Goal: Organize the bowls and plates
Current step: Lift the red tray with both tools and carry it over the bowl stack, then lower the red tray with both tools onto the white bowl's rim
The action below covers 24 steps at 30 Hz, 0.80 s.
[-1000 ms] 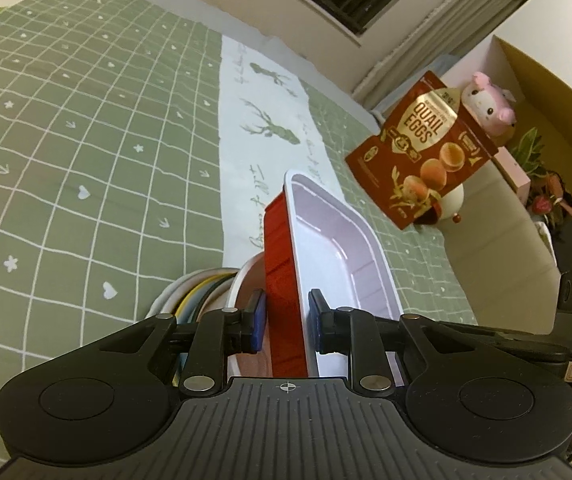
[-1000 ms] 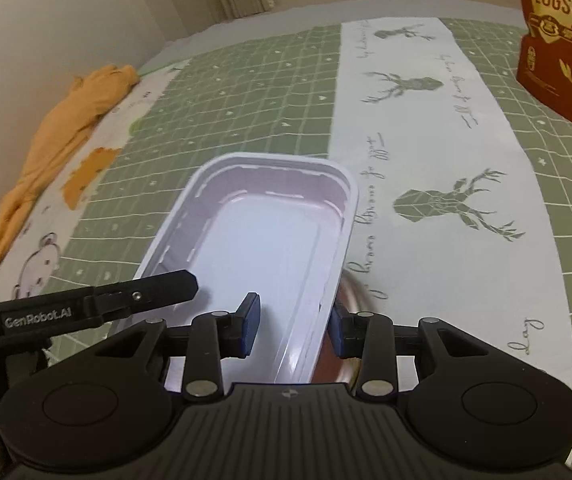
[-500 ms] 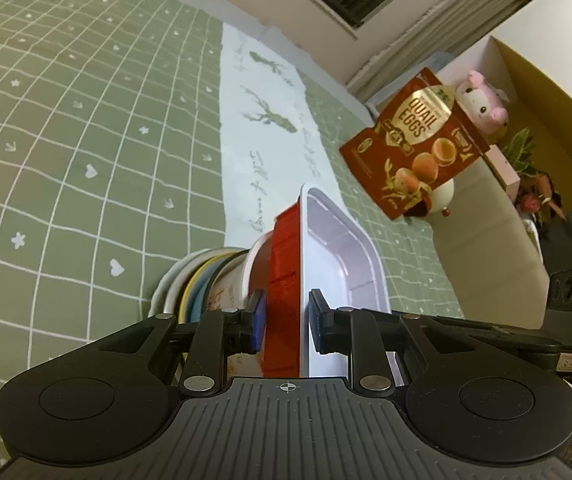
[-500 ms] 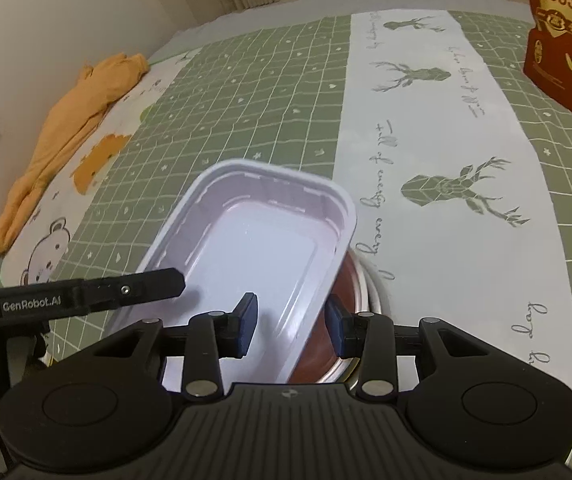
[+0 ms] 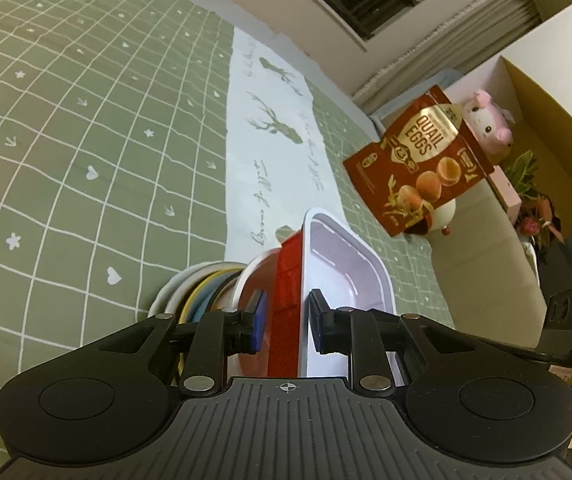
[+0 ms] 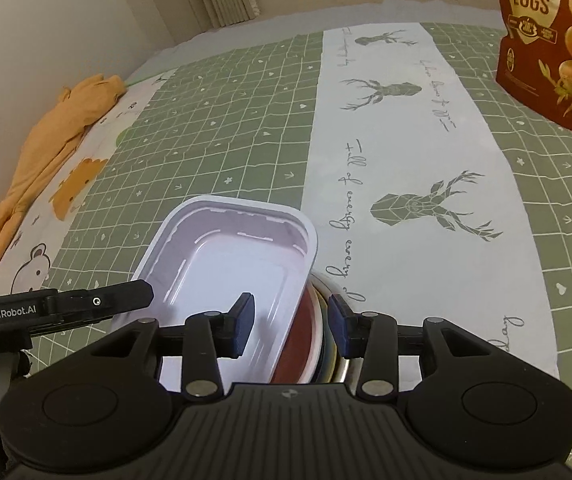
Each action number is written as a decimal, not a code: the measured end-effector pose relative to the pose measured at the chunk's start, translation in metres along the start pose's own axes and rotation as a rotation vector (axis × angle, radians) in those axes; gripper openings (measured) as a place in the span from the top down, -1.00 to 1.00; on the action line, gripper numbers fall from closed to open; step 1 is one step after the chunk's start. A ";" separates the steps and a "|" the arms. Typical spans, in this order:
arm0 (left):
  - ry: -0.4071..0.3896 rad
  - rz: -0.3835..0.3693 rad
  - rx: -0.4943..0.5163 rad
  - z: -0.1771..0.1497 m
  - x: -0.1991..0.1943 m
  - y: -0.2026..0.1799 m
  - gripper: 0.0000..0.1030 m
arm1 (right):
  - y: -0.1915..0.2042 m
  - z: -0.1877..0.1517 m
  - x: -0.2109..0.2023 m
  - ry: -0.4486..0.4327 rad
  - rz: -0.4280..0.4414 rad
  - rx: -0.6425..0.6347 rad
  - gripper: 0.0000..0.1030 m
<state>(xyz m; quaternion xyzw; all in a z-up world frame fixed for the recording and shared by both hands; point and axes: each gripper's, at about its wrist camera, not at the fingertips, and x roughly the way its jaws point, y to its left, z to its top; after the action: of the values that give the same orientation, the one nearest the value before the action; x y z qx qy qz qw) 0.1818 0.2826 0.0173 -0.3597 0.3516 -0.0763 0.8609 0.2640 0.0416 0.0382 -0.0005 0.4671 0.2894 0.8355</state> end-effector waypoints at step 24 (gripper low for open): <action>-0.015 0.021 -0.042 0.009 0.010 0.010 0.53 | 0.018 0.023 0.034 -0.037 -0.035 -0.063 0.22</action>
<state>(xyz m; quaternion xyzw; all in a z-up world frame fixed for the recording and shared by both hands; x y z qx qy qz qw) 0.1937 0.2911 0.0090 -0.3746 0.3502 -0.0570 0.8566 0.2866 0.0791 0.0290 -0.0296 0.4423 0.2893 0.8484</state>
